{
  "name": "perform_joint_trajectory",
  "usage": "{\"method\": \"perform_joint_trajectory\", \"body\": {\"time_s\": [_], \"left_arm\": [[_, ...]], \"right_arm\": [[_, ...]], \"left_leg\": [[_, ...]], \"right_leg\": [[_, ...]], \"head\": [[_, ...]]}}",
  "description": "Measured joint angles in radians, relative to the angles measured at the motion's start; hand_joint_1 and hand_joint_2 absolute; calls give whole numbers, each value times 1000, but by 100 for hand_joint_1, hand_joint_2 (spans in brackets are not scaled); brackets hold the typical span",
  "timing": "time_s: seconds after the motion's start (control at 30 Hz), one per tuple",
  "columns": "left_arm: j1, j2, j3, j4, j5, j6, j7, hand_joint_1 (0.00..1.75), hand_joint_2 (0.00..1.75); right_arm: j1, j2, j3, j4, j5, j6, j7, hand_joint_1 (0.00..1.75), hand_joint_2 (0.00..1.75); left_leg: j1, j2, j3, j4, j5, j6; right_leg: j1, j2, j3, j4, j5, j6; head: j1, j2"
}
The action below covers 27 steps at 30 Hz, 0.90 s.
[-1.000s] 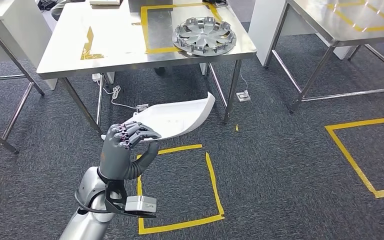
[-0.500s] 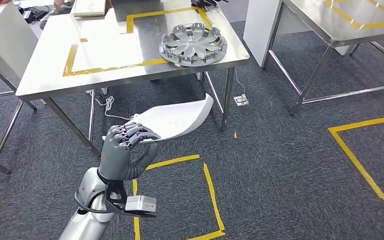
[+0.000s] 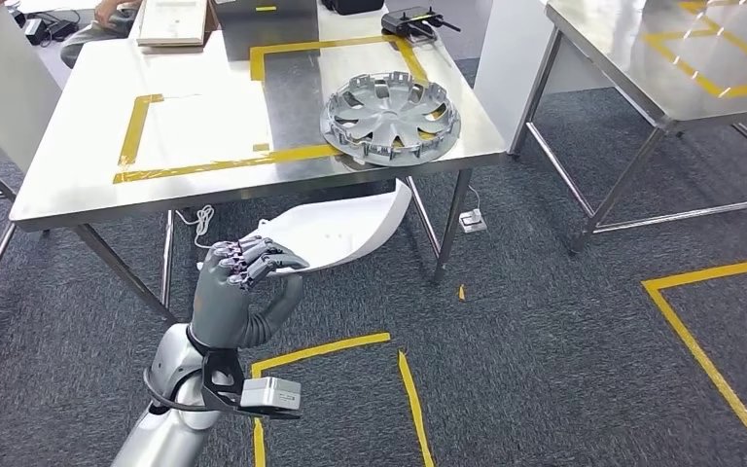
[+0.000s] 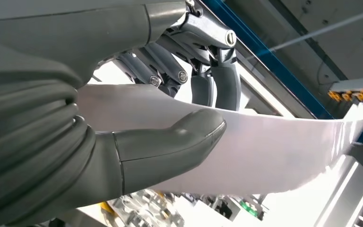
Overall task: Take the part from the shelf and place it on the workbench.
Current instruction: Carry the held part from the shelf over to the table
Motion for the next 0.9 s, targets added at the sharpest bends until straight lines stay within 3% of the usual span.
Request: {"method": "perform_joint_trajectory", "body": {"time_s": [0.03, 0.07, 0.1, 0.2, 0.23, 0.33, 0.37, 0.43, 0.5, 0.57, 0.6, 0.63, 0.7, 0.73, 0.77, 0.83, 0.9], "left_arm": [[1, 0, 0, 0, 0, 0, 0, 175, 175], [2, -1, 0, 0, 1, 0, 0, 175, 175], [3, -2, 0, 0, 1, 0, 0, 175, 175], [5, -5, 0, 1, 3, 0, 0, 175, 175], [5, -6, 0, 0, 3, 0, 0, 175, 175], [-1, -12, -1, -8, 5, 0, 0, 175, 175], [-3, -14, -1, -10, 6, 0, 0, 175, 175], [-2, -14, -2, -10, 8, 1, 0, 175, 175], [4, -12, -2, -8, 9, 1, 0, 175, 175], [13, -10, -2, -8, 11, 2, 0, 175, 175], [15, -8, -2, -8, 11, 3, 0, 175, 175], [17, -7, -2, -8, 12, 5, 0, 175, 175], [23, -2, -2, -8, 12, 9, 0, 175, 175], [28, 1, -2, -9, 12, 10, 0, 175, 175], [31, 3, -1, -12, 12, 11, 0, 175, 175], [37, 4, -1, -20, 12, 13, 0, 175, 175], [41, 4, 0, -27, 11, 15, 0, 175, 175]], "right_arm": [[2, 0, -1, 0, -1, 0, 0, 0, 0], [4, -1, -1, 0, -1, 1, 0, 0, 0], [6, -1, -2, 0, -2, 1, 1, 0, 0], [8, -2, -3, 0, -3, 2, 0, 0, 0], [8, -2, -3, 0, -3, 2, 2, 0, 0], [1, -4, -3, -1, -3, 2, 26, 0, 0], [-2, -4, -3, -2, -3, 2, 32, 0, 0], [-4, -5, -3, -2, -3, 2, 30, 0, 0], [-1, -5, -3, -2, -4, 3, 25, 0, 0], [4, -5, -3, -2, -4, 5, 26, 0, 0], [5, -5, -3, -2, -2, 6, 27, 0, 0], [6, -5, -3, -2, 1, 7, 28, 0, 0], [6, -5, -3, -2, 12, 9, 27, 0, 0], [5, -5, -2, -2, 16, 10, 26, 0, 0], [5, -5, -2, -2, 19, 11, 27, 0, 0], [2, -5, -2, -2, 24, 13, 31, 0, 0], [-1, -6, -1, -2, 26, 17, 34, 0, 0]], "left_leg": [[0, -3, 15, 0, -14, 1], [-1, -5, 30, 0, -28, 0], [-2, -7, 46, 0, -41, 0], [-6, -11, 83, 2, -83, -9], [-7, -13, 94, 2, -95, -13], [-6, -13, 109, 42, -90, -32], [-6, -11, 90, 86, -79, -38], [-2, -6, 11, 198, -84, -48], [5, -4, -79, 288, -139, -58], [11, -1, -133, 290, -180, -67], [13, 0, -142, 254, -168, -69], [14, 2, -143, 199, -124, -71], [13, 10, -144, 81, 13, -67], [12, 12, -141, 45, 62, -62], [11, 13, -138, 26, 83, -54], [11, 6, -112, 22, 65, -36], [14, 1, -78, 14, 44, -20]], "right_leg": [[0, 0, -33, 1, -35, 2], [0, 0, -52, -23, -47, 1], [1, -1, -61, -68, -26, -2], [11, -5, -43, -215, 153, -22], [15, -5, -33, -236, 190, -27], [13, -3, 5, -250, 194, -42], [10, -3, 19, -254, 190, -49], [4, -3, 41, -258, 175, -56], [0, -2, 60, -259, 153, -56], [-5, 0, 87, -259, 128, -51], [-8, 1, 103, -259, 114, -48], [-12, 2, 120, -259, 99, -43], [-14, 3, 149, -259, 69, -30], [-13, 2, 161, -264, 54, -22], [-11, 1, 173, -264, 49, -14], [-11, -1, 176, -236, 66, -1], [-14, -2, 127, -136, 103, 4]], "head": [[0, 0], [0, 0], [0, 0], [0, 0], [0, 0], [0, 0], [-3, 0], [-6, 0], [-7, 0], [-7, 0], [-7, 0], [-7, 0], [-10, 0], [-11, 0], [-11, 0], [-8, 0], [-4, 0]]}}
